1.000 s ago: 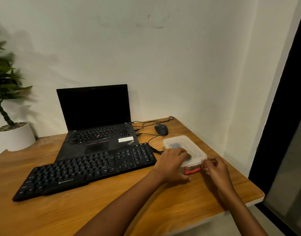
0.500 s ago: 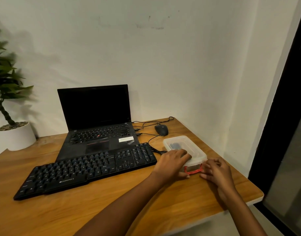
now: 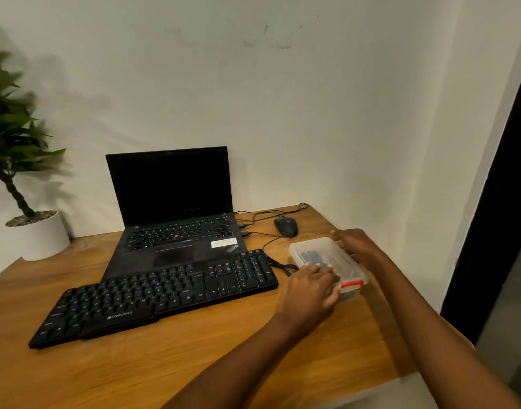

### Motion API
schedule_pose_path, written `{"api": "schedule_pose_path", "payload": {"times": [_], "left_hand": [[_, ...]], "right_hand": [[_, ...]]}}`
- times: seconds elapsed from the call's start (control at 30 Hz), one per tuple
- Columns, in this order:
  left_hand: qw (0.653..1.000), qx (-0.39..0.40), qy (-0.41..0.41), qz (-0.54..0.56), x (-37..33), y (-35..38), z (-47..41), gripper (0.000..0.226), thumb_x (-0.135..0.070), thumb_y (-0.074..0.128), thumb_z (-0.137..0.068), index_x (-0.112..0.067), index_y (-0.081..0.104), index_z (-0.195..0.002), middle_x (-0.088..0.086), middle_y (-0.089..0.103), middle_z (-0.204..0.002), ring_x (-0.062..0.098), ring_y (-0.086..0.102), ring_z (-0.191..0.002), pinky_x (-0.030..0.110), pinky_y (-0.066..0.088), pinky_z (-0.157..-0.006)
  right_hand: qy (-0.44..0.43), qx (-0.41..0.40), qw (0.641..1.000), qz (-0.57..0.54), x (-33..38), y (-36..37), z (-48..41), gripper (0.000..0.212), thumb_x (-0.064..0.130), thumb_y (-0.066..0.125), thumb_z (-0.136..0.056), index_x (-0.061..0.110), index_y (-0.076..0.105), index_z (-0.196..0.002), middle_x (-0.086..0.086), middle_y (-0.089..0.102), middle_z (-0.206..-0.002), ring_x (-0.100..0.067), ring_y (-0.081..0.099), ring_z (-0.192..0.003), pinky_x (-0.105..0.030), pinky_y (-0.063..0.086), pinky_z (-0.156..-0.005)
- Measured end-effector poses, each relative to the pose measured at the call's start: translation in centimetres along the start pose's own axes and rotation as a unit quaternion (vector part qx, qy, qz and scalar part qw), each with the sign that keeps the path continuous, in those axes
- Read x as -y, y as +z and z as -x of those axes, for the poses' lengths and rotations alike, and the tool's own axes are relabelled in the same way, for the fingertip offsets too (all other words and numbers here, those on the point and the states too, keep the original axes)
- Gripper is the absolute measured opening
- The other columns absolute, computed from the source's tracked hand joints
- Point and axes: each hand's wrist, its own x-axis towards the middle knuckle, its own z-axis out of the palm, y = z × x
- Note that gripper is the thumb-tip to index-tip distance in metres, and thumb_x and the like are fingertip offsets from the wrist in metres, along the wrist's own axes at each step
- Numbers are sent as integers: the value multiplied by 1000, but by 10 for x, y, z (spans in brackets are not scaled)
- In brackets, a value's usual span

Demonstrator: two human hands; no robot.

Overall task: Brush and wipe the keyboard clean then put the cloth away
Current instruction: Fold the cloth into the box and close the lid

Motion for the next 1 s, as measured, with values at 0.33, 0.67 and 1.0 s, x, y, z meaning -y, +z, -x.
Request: {"api": "schedule_pose_path", "payload": {"times": [0.33,0.67,1.0], "left_hand": [[999,22,-21,25,0,-6,2,49,-43,29,-95,-17,56,-126,4,51,-138,19,43,-130,33,27,-110],[999,0,-19,26,1,-1,0,37,-35,38,-100,-16,55,-128,4,46,-144,18,36,-136,31,20,-111],[997,37,-50,53,15,13,-50,33,-30,40,-99,-11,56,-120,11,58,-125,24,50,-116,41,34,-105]], "right_hand": [[18,36,999,-3,20,22,-35,30,1,58,-79,1,63,-109,-13,61,-113,-31,57,-101,-40,50,-89],[-133,55,984,109,16,28,-31,7,9,68,-79,5,65,-74,-9,61,-81,-25,57,-81,-29,46,-72],[-191,-15,944,269,-37,9,-8,29,22,45,-97,13,61,-118,-10,60,-125,-28,55,-113,-42,43,-102]]}}
